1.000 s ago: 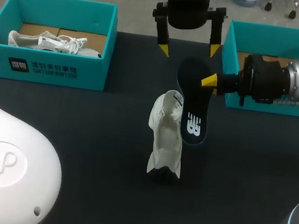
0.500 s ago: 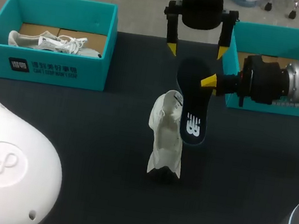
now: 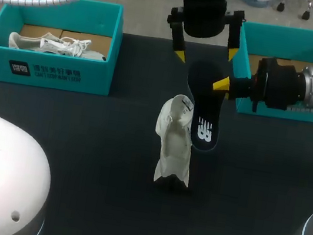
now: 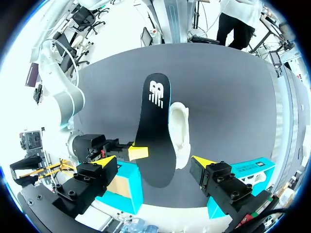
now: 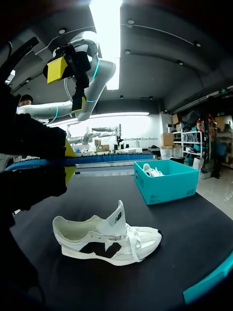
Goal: Take the shoe out of the shoebox, open the shoe tongue, remove and reinsert the insole, then place the shoe into the shoebox
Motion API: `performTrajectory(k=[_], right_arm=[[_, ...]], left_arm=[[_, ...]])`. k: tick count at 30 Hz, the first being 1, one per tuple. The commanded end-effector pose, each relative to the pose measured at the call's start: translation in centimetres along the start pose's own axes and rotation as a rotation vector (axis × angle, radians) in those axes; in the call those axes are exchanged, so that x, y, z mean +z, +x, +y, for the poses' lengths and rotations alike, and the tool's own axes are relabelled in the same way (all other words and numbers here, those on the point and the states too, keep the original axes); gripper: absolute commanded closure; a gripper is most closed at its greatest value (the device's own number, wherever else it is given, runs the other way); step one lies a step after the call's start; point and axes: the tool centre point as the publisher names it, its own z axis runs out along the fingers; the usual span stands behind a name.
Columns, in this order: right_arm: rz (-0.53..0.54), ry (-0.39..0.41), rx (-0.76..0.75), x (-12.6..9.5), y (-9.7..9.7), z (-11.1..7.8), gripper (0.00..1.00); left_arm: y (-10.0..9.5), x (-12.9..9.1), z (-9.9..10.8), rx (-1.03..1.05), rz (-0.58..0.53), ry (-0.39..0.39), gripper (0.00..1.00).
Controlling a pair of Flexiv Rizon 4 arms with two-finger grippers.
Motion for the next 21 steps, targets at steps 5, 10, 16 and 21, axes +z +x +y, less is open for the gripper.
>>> performTrajectory(k=[5,10,16,21], right_arm=[[0.029,0.003,-0.001,-0.7,0.7,0.3,1.0],[0.047,0.005,0.003,-0.9,1.0,0.4,1.0],[0.069,-0.001,0.014,-1.3,1.2,0.6,1.0],[0.116,-0.004,0.026,-1.7,1.6,0.7,1.0]], left_arm=[[3.0,1.0,-0.5,-0.052,-0.323,-0.075,0.0],[4.1,1.3,-0.3,-0.094,-0.425,-0.123,0.0],[5.1,1.6,-0.1,-0.114,-0.539,-0.126,0.0],[5.6,2.1,0.0,-0.12,-0.601,-0.148,0.0]])
